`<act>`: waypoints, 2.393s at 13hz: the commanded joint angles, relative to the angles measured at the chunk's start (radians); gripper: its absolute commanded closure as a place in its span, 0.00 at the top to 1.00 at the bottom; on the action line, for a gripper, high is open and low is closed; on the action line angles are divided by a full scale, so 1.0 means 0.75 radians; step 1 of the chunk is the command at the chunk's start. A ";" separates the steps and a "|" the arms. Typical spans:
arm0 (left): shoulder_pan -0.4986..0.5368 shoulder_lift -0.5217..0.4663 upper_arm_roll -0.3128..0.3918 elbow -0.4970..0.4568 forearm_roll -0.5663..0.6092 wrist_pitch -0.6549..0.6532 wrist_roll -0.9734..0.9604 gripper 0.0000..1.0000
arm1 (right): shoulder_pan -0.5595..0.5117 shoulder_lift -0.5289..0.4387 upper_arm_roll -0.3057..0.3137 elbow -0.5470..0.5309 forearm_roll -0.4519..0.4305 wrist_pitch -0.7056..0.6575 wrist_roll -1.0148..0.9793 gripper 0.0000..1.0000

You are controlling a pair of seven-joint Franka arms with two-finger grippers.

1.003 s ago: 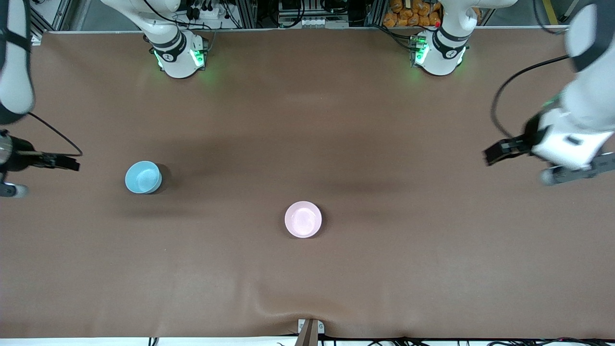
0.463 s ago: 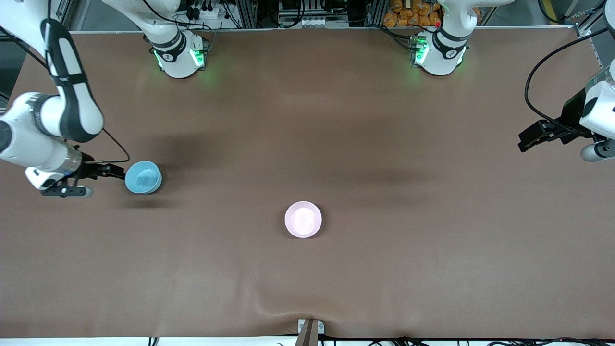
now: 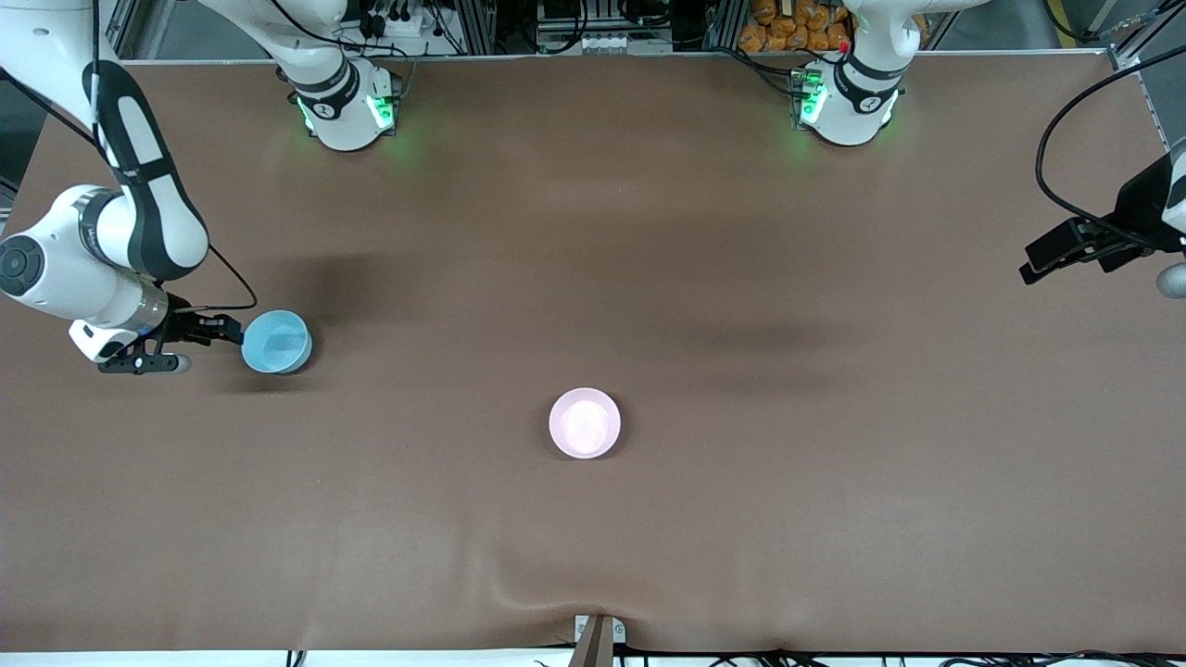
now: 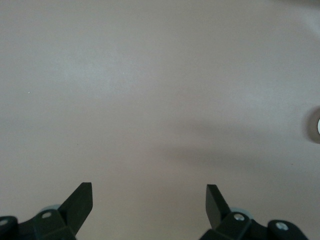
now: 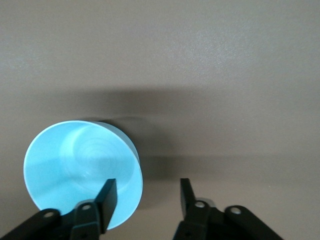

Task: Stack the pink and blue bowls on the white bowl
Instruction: 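Close the right gripper on the rim of the light blue bowl, then carry the blue bowl with the right gripper over the pink bowl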

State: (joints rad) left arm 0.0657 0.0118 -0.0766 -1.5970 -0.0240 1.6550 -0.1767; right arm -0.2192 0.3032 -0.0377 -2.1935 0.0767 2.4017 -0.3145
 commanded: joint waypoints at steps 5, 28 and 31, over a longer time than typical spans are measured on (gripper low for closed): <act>0.011 -0.038 -0.019 -0.031 -0.029 -0.004 0.021 1.00 | -0.004 0.052 0.018 -0.043 0.086 0.093 -0.049 0.28; 0.011 -0.073 -0.021 -0.031 -0.060 -0.041 0.017 1.00 | 0.619 0.060 0.032 0.625 0.219 -0.559 1.024 0.00; 0.002 -0.071 -0.023 -0.031 -0.066 -0.037 0.017 1.00 | 0.760 0.192 0.038 0.791 0.225 -0.554 1.310 0.00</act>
State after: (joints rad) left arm 0.0637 -0.0147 -0.0898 -1.5998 -0.0474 1.6312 -0.1767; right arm 0.2959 0.3394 0.0004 -1.7223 0.2259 2.0060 0.5448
